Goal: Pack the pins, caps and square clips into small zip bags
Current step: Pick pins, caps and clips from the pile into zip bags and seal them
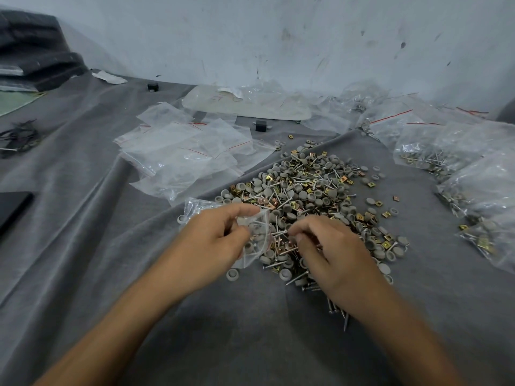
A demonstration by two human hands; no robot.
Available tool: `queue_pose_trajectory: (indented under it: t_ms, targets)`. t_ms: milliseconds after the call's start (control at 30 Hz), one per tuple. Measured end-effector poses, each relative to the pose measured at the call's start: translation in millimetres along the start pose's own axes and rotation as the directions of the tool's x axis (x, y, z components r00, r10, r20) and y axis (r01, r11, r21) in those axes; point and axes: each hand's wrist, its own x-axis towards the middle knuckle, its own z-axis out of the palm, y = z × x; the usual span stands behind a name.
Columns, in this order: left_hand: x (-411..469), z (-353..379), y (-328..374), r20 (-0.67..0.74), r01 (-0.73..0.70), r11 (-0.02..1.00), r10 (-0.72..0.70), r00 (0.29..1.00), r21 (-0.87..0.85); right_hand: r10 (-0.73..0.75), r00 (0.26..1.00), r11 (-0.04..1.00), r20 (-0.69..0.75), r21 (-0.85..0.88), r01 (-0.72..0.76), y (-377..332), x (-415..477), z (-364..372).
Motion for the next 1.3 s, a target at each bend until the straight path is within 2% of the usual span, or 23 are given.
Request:
queue_pose_trajectory:
  t_ms: [133,233,600,767,900,1000,1100,1300]
  targets:
    - [0.6,-0.9,-0.1,-0.005,0.005,1.000,-0.005,1.000,0.005,-0.026,0.991,0.999,0.133,-0.041,0.031,-1.8,-4.2,-1.6]
    - [-0.1,-1.2,0.6,-0.006,0.004,1.000,-0.004,1.000,-0.001,-0.034,0.983,0.985,0.180,-0.162,0.063,-3.5,-6.6,-0.7]
    - [-1.1,-1.2,2.2,0.003,0.000,1.000,0.000,1.000,0.014,0.019,0.980,0.961,0.197,-0.275,0.036,-6.2,-2.1,3.0]
    - [-0.9,-0.1,2.9,0.003,0.002,1.000,-0.002,1.000,0.015,0.024,0.988,0.959,0.155,-0.282,0.021,-3.3,-0.4,6.5]
    - [-1.1,-0.2,4.4,0.004,0.005,1.000,-0.005,1.000,0.014,0.015,1.000,0.993,0.018,-0.121,-0.013,-0.2,0.3,4.8]
    - [-1.0,1.5,5.3,0.014,0.017,1.000,-0.017,1.000,0.020,0.057,0.996,0.987,-0.075,0.153,-0.045,-3.1,0.0,2.9]
    - [-0.8,3.0,6.4,0.025,0.018,1.000,-0.019,1.000,0.022,0.068,0.995,0.931,-0.068,0.363,-0.038,-12.6,-0.1,5.2]
    - [-0.4,2.9,6.3,0.016,-0.003,1.000,0.003,1.000,-0.029,0.083,0.996,0.886,-0.014,0.458,-0.067,-17.4,-1.8,11.6]
